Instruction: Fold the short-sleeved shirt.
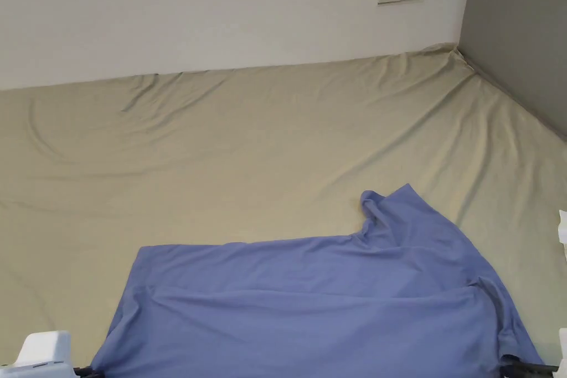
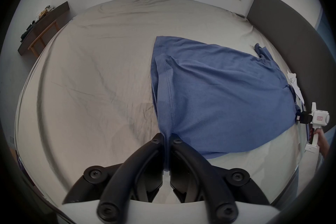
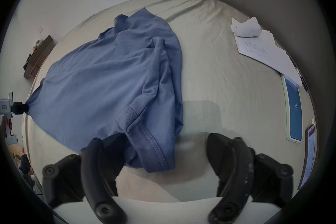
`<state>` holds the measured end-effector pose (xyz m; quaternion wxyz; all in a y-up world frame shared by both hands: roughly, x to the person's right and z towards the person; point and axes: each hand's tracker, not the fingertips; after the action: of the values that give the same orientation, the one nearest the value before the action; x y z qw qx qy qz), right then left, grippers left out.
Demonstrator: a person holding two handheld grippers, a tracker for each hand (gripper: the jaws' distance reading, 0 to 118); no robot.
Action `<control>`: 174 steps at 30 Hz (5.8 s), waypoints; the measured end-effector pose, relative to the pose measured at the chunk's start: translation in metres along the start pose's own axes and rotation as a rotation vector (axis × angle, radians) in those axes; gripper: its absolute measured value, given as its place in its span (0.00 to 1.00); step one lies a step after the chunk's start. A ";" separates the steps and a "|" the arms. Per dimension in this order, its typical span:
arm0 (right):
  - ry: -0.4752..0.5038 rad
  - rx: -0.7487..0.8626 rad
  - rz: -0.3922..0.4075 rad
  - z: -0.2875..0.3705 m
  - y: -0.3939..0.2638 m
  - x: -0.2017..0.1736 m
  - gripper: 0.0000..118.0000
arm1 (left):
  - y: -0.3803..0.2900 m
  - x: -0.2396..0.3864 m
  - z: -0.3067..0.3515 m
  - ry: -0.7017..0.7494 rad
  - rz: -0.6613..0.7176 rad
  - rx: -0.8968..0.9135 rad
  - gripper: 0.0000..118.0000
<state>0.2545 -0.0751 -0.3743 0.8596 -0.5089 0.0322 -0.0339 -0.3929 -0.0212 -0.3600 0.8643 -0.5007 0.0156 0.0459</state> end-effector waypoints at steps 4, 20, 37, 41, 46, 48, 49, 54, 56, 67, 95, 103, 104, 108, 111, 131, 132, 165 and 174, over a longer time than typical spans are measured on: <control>0.083 0.034 0.109 0.013 0.003 -0.016 0.13 | -0.003 -0.001 0.000 0.001 0.018 -0.003 0.04; 0.054 0.038 0.109 0.123 -0.010 -0.007 0.09 | -0.050 0.001 0.096 -0.024 0.020 0.040 0.03; 0.020 -0.207 0.114 0.102 -0.145 0.004 0.09 | -0.171 -0.005 0.069 0.000 0.064 -0.195 0.03; 0.011 -0.200 0.111 0.103 -0.145 0.003 0.09 | -0.174 0.002 0.061 0.019 0.050 -0.211 0.05; -0.057 -0.151 0.157 0.140 -0.123 0.017 0.89 | -0.169 0.014 0.098 0.171 -0.082 -0.089 0.98; -0.081 0.044 0.163 0.181 -0.103 0.020 0.97 | -0.156 0.019 0.146 0.139 -0.118 0.126 0.94; -0.077 0.147 0.141 0.206 -0.089 0.014 1.00 | -0.146 0.022 0.165 0.166 -0.126 0.198 0.92; -0.049 0.511 -0.006 0.269 -0.040 -0.005 0.96 | -0.108 0.020 0.194 0.128 -0.091 0.423 0.99; 0.013 0.545 -0.025 0.273 -0.032 -0.012 0.44 | -0.088 0.025 0.190 0.042 -0.066 0.395 0.62; 0.040 0.547 -0.032 0.237 -0.030 -0.036 0.00 | 0.057 0.002 0.011 -0.059 0.080 0.013 0.00; -0.064 0.156 0.041 0.052 0.066 0.005 0.00 | 0.090 -0.003 -0.042 0.029 -0.030 0.040 0.03; 0.079 -0.077 -0.046 -0.029 0.111 0.010 0.69 | 0.083 0.015 -0.033 -0.021 -0.010 0.036 0.03; 0.066 -0.071 -0.045 -0.033 0.114 0.008 0.69 | 0.083 0.018 -0.025 -0.021 -0.013 0.032 0.03; 0.056 -0.119 -0.030 -0.046 0.115 -0.006 0.50 | 0.087 0.006 -0.031 -0.033 0.010 0.028 0.03; -0.064 -0.116 0.188 -0.049 0.111 -0.027 0.33 | 0.087 0.004 -0.031 -0.039 0.020 0.030 0.03; -0.004 0.275 0.196 0.131 0.036 -0.030 0.01 | 0.026 -0.006 0.074 -0.034 -0.044 0.271 0.03; -0.010 0.273 0.199 0.144 0.024 -0.030 0.01 | 0.012 0.001 0.091 -0.045 -0.044 0.286 0.03; 0.040 -0.200 0.211 0.116 -0.145 0.001 0.12 | -0.193 -0.017 0.075 -0.072 -0.054 -0.155 0.37; 0.055 0.318 -0.089 0.248 -0.094 0.025 0.93 | -0.174 -0.035 0.183 -0.080 0.166 0.250 0.98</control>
<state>0.2990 0.0938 -0.1735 0.9258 -0.3661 0.0273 -0.0907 -0.4143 0.0497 -0.1158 0.9130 -0.3841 0.0278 0.1348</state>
